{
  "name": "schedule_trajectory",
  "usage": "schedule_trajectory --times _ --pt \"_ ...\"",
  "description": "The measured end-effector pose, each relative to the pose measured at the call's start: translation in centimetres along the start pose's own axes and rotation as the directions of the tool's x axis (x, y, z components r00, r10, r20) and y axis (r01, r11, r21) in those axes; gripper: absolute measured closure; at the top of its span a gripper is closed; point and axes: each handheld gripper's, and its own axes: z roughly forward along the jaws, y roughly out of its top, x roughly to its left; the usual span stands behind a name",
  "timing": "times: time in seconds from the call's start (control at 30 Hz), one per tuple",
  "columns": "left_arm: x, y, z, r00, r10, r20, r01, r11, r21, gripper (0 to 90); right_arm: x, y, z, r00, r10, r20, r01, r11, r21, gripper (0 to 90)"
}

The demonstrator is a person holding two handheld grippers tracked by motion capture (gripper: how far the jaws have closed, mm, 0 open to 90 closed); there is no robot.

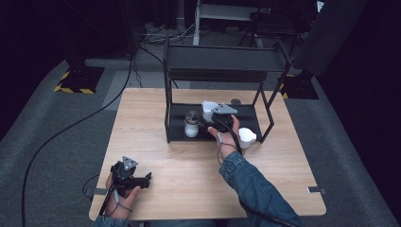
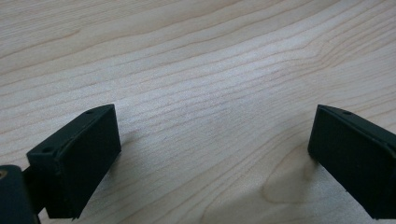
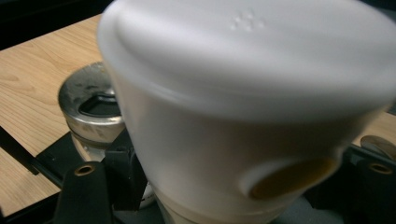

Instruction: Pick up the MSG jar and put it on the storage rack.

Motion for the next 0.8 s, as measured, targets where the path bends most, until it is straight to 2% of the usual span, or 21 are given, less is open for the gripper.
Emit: schedule_trajectory --times 0.8 --pt "0.0 0.0 0.0 1.0000 0.000 0.000 0.000 1.0000 0.000 2.4 -0.5 -2.0 1.4 0.9979 0.065 -0.004 -0.065 0.997 0.035 30.4"
